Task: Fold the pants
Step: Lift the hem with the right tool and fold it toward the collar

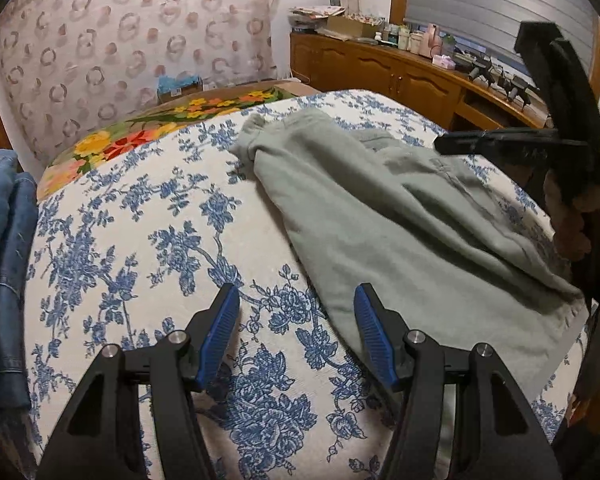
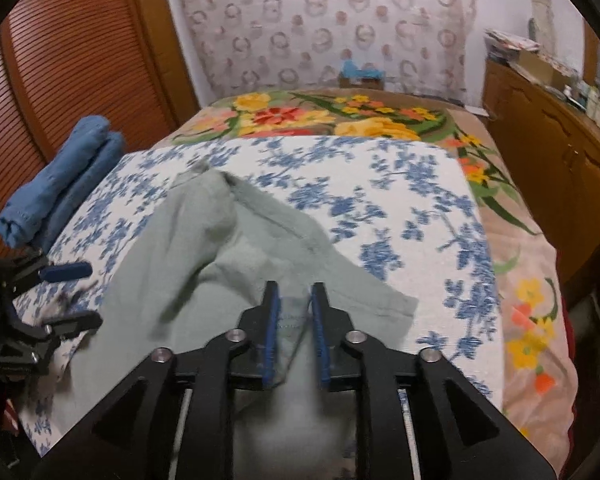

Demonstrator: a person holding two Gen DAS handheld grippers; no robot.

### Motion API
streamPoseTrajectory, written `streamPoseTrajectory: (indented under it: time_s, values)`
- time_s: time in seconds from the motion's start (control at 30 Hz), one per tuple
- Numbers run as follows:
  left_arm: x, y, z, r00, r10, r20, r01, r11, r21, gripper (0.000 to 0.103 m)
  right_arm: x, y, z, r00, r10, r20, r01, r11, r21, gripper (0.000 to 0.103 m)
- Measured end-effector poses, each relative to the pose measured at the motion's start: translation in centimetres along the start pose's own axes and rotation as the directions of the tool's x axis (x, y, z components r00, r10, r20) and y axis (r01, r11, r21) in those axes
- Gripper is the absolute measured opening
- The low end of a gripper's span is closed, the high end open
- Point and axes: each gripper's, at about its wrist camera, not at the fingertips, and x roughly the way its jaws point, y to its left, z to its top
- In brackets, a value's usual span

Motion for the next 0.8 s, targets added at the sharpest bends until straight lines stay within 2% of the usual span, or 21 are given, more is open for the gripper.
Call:
streamPoseTrajectory:
  time_s: [0.13, 0.33, 0.53, 0.57, 0.63, 0.73, 0.8]
  values:
    - [0.1, -0.2, -0.1, 1.0, -0.005, -0.009, 0.005, 1.0, 0.0, 0.06, -0.7, -1.3, -0.5, 1.0, 0.004, 0.004, -0.005, 0.999, 0.04, 0.027]
    - [0.1, -0.3, 0.0, 1.0, -0.011, -0.011, 0.011, 1.0, -0.007, 0.06, 0.0, -1.1, -1.2, 0.999, 0.029, -0.045, -0.027, 0.998, 0.054, 0.028]
    - [0.2, -0.2, 0.1, 1.0, -0.011, -0.011, 0.011, 1.0, -0.006, 0.06, 1.2, -0.5, -1.1, 0.998, 0.006, -0.069, -0.003, 0.999, 0.038, 0.028]
    - [0.2, -0.2, 0.0, 1.0, -0.011, -0.011, 0.011, 1.0, -0.006, 0.06, 1.2, -0.5, -1.0, 0.998, 0.001, -0.069, 0.001, 1.0, 0.03, 0.027]
    - [0.2, -0.2, 0.0, 1.0, -0.011, -0.011, 0.011, 1.0, -0.007, 0.06, 1.2, -0.2, -0.9, 0.998, 0.008, -0.065, -0.007, 1.0, 0.008, 0.01]
    - [0.2, -0.2, 0.0, 1.0, -0.011, -0.011, 0.011, 1.0, -0.006, 0.06, 0.5, 0.1, -0.6, 0.999, 0.012, -0.032, -0.013, 1.0, -0.022, 0.003]
    - [0.2, -0.2, 0.0, 1.0, -0.01, -0.011, 0.01, 1.0, -0.006, 0.06, -0.1, 0.1, -0.2, 1.0, 0.0, -0.001, 0.0, 0.999, -0.033, 0.003]
